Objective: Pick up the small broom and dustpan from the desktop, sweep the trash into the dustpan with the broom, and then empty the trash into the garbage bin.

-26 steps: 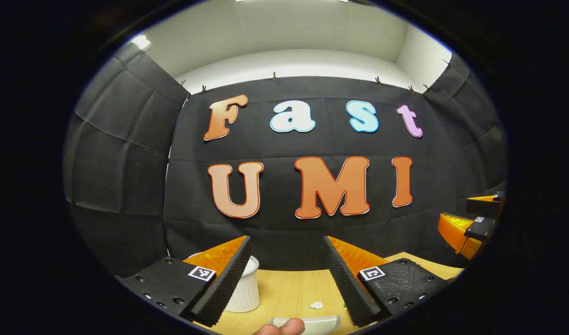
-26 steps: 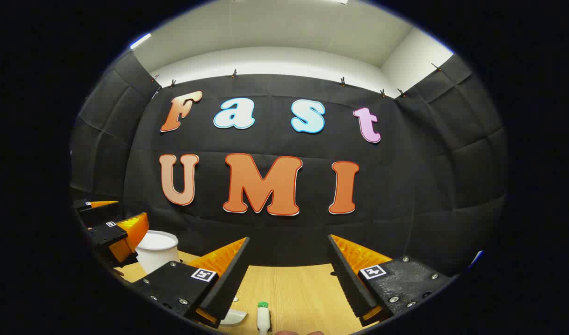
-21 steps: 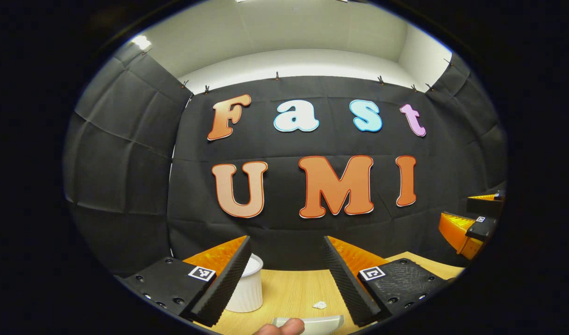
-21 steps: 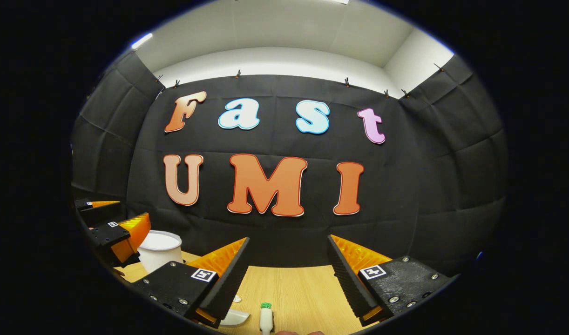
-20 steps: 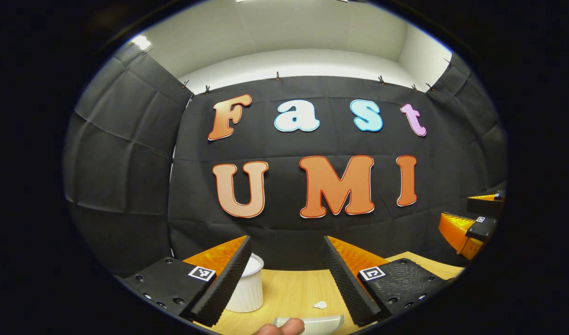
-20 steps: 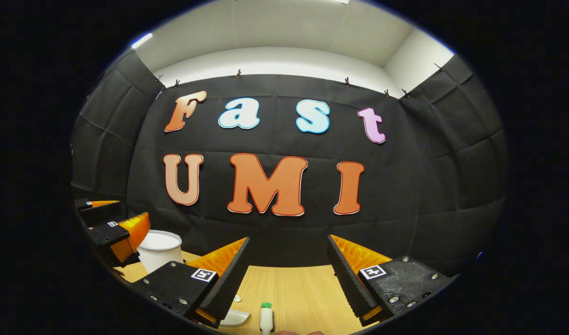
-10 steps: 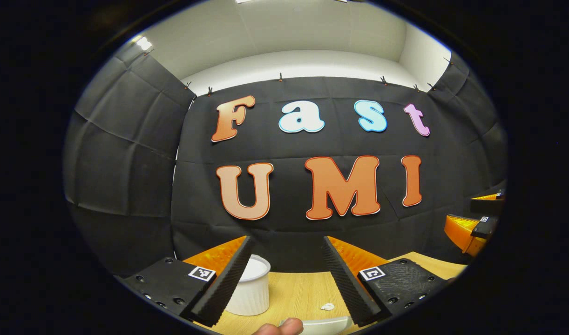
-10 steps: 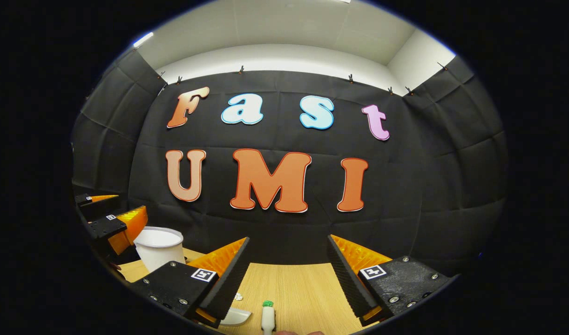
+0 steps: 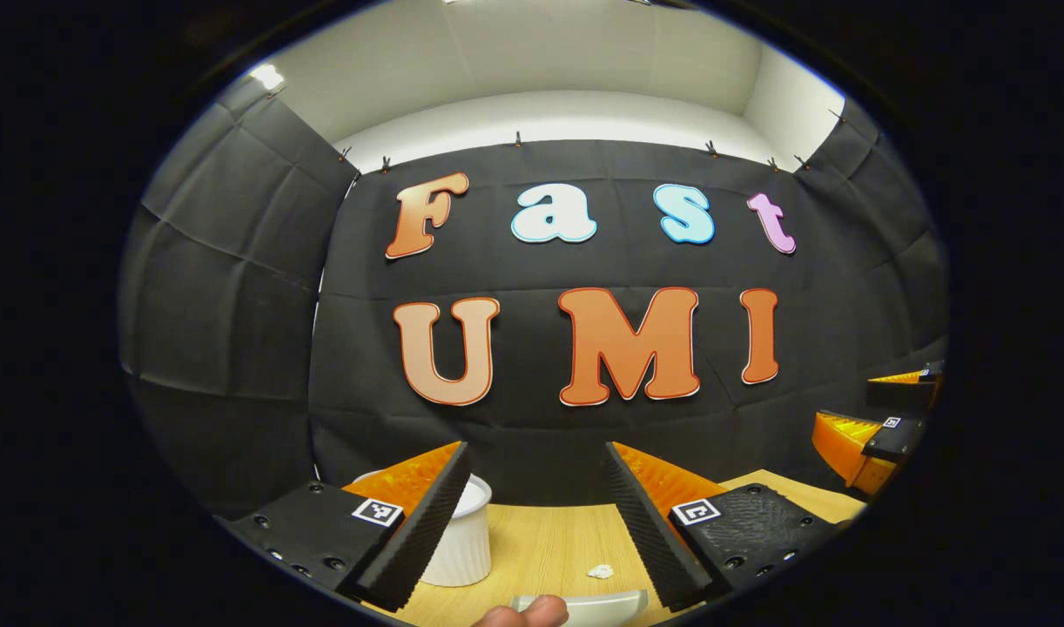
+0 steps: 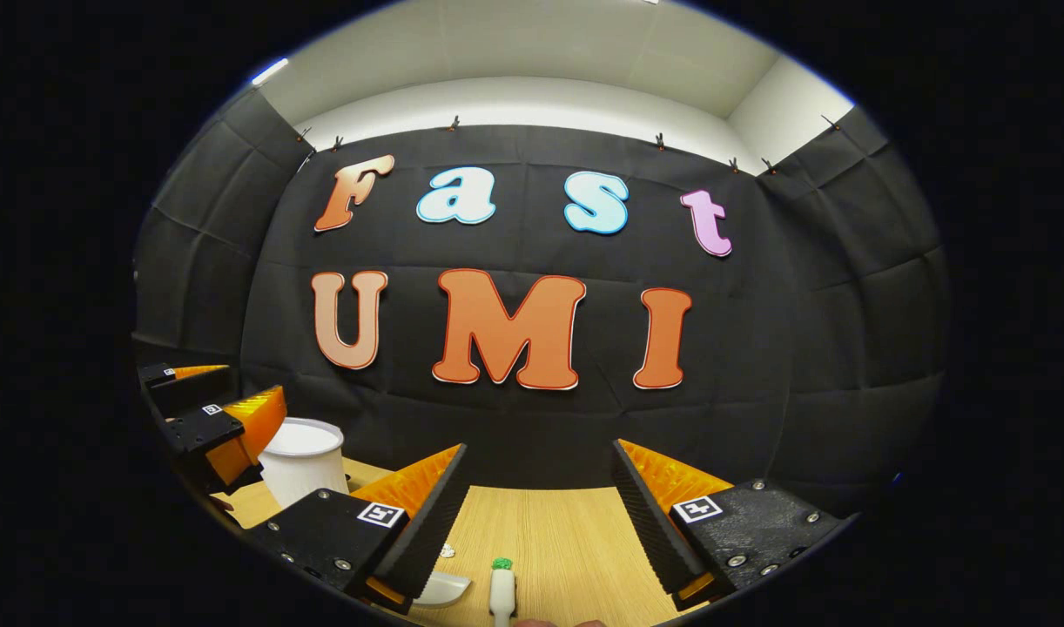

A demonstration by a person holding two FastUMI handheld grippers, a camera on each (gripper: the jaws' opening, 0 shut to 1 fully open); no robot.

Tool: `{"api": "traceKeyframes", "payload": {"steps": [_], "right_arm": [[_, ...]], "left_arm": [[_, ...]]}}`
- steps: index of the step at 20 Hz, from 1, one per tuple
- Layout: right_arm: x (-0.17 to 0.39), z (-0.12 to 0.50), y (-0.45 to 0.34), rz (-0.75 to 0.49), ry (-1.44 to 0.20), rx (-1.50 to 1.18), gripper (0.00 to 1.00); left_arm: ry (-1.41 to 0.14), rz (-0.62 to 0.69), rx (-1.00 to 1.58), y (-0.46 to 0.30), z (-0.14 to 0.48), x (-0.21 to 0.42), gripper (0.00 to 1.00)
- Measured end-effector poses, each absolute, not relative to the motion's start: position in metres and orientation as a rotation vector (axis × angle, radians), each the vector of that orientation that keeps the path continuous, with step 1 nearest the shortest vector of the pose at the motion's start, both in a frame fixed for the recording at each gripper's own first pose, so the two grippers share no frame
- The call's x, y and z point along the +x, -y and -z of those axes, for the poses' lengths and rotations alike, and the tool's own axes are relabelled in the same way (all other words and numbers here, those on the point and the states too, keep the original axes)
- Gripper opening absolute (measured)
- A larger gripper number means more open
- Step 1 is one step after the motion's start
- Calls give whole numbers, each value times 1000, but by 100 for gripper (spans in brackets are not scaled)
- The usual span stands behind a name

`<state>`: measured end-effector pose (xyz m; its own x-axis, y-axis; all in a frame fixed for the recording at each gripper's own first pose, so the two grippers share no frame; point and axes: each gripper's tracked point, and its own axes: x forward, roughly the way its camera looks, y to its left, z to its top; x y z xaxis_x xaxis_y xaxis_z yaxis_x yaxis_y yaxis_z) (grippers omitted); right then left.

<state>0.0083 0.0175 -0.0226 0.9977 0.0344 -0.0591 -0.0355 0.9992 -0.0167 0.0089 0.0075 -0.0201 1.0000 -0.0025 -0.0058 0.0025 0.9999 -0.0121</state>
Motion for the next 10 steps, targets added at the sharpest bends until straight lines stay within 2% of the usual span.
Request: {"api": "traceKeyframes", "payload": {"steps": [10], "right_arm": [[6, 39, -10, -13, -102, -12, 96]], "left_arm": [[-23, 29, -12, 8, 29, 6, 96]]}}
